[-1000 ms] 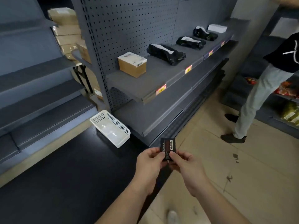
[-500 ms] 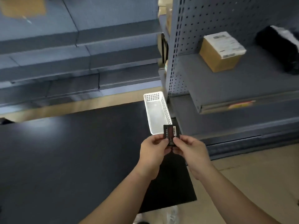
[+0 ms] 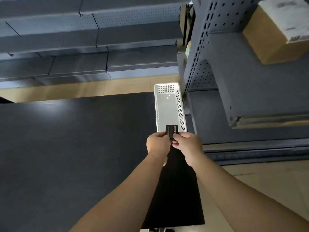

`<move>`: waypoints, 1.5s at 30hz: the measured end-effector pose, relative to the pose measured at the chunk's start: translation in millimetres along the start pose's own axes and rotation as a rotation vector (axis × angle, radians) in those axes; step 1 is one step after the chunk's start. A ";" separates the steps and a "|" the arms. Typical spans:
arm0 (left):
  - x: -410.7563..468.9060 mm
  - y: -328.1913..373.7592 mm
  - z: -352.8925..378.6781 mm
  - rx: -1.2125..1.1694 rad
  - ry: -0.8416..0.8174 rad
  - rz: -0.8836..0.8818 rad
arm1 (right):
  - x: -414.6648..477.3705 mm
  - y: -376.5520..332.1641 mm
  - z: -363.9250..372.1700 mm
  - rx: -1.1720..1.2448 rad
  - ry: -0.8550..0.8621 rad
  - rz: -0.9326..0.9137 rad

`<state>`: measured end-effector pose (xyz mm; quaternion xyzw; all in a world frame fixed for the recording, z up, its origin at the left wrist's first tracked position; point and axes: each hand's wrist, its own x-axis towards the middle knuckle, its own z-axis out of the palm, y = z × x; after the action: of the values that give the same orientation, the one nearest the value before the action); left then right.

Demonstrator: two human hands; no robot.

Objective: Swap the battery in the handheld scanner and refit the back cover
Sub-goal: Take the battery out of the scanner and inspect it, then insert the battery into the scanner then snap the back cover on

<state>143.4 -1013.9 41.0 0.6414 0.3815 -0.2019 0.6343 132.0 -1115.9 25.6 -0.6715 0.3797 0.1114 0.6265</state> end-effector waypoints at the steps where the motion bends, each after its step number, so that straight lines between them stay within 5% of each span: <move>1: 10.5 -3.7 4.3 0.023 0.029 -0.012 | 9.7 3.7 3.3 -0.024 0.010 -0.006; 10: 42.6 -15.2 17.6 0.196 0.154 0.095 | 42.5 9.2 19.8 -0.253 0.081 -0.019; 18: 41.9 -6.0 12.1 0.413 0.100 0.107 | 49.9 -2.0 26.0 -0.441 0.144 -0.043; 20: 44.1 -4.2 11.5 0.639 0.054 0.181 | 50.1 -1.9 27.0 -0.466 0.140 -0.062; 32: 6.9 -18.3 -5.3 0.438 0.038 0.256 | -2.7 7.9 6.0 -0.529 0.191 -0.281; 39: -39.2 -25.9 -76.4 0.357 0.111 0.218 | -60.9 5.1 21.4 -0.602 -0.012 -0.376; 45: -107.8 2.7 -208.6 0.317 0.456 0.306 | -144.3 -51.5 110.3 -0.730 -0.402 -0.738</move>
<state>30.9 -836.9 146.6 0.8110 0.3765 -0.0120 0.4476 102.4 -964.1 133.8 -0.8990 -0.0707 0.1348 0.4106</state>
